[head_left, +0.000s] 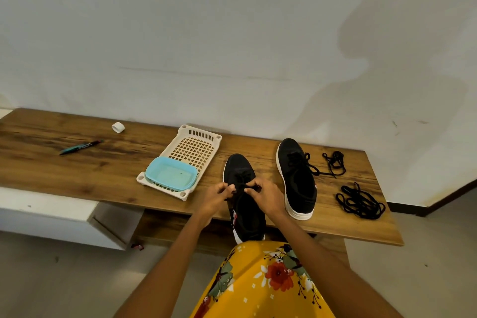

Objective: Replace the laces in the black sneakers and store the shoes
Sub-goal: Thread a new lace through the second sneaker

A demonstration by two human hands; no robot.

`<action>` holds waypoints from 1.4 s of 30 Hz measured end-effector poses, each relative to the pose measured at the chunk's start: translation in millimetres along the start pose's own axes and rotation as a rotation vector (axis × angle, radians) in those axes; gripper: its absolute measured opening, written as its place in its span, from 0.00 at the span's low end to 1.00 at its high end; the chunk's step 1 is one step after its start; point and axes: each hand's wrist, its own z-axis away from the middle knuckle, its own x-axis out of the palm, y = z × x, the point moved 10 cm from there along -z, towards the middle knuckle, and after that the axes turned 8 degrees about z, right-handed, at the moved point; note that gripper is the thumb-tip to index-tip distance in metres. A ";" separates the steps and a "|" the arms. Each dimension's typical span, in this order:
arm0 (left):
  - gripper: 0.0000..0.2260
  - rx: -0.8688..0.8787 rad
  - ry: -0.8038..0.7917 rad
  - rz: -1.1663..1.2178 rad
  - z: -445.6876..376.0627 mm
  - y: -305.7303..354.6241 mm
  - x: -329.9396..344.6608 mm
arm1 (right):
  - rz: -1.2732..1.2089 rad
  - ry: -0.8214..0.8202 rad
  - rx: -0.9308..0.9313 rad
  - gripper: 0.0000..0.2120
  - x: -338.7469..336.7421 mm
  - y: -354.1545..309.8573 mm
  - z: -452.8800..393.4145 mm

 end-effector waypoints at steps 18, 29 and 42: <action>0.12 0.443 -0.284 -0.952 -43.8 63.0 26.7 | 0.099 0.018 -0.177 0.08 0.3 -12.0 -0.8; 0.04 0.322 0.011 -0.620 -51.5 67.4 8.4 | -0.008 0.031 -0.157 0.09 1.3 -6.1 1.4; 0.10 0.140 0.246 -0.150 -26.2 23.4 -18.2 | -0.317 -0.016 -0.019 0.17 -1.1 13.1 -0.3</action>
